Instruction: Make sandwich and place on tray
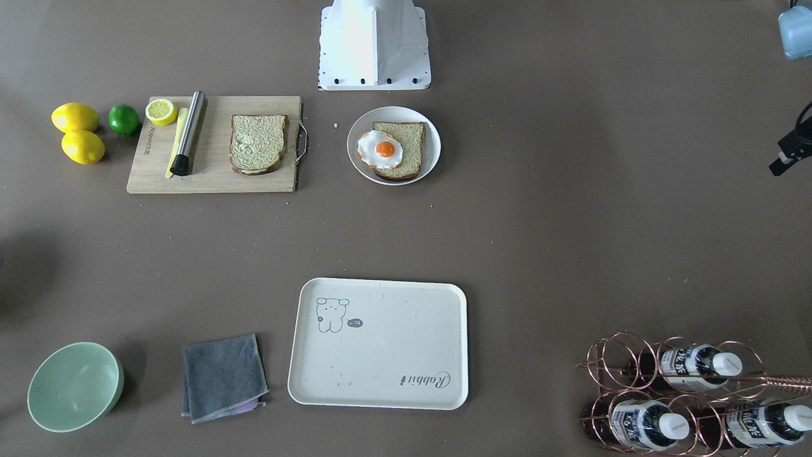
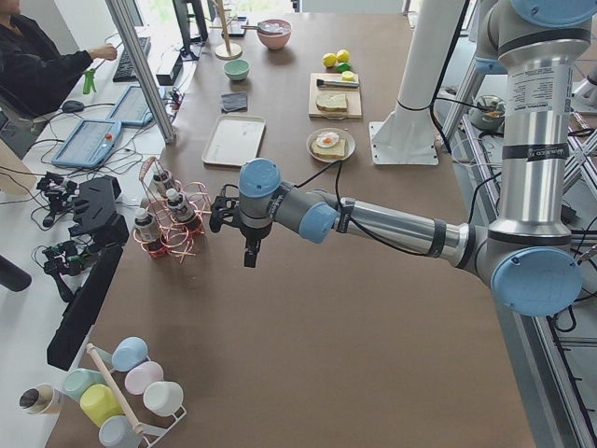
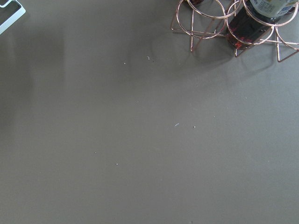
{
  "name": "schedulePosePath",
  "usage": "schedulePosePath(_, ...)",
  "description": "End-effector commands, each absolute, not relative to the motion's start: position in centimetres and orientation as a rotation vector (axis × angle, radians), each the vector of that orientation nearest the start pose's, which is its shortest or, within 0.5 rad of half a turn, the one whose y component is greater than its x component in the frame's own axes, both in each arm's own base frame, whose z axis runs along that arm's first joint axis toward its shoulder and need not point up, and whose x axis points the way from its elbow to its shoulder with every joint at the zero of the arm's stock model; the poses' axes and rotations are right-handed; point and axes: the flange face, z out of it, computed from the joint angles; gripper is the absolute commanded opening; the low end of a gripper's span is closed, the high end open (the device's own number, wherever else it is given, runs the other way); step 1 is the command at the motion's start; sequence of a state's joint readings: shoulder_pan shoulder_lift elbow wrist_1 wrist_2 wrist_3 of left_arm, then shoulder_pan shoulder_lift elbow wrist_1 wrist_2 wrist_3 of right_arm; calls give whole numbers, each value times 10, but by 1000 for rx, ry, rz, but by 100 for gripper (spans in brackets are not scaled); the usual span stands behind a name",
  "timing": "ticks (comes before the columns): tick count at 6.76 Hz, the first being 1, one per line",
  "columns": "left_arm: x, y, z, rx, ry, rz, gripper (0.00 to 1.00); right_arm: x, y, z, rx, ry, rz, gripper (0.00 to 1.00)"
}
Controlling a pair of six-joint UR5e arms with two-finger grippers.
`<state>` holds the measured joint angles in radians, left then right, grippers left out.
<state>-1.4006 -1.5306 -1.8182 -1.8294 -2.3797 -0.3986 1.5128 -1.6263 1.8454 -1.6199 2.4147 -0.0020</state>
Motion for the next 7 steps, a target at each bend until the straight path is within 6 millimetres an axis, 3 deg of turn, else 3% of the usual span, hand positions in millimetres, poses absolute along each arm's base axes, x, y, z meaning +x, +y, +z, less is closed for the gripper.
schedulePosePath(1,22,-489,523,205,884,-21,98,31,-471,549,137,-846,-130,100)
schedulePosePath(2,23,-489,518,235,892,-10,98,28,-473,547,138,-847,-133,100)
schedulePosePath(5,58,-488,495,271,944,7,98,26,-479,517,188,-873,-158,100)
schedulePosePath(6,80,-485,484,269,976,-29,98,18,-482,507,197,-896,-179,100)
schedulePosePath(7,118,-480,475,281,994,-68,98,6,-485,496,200,-933,-208,100)
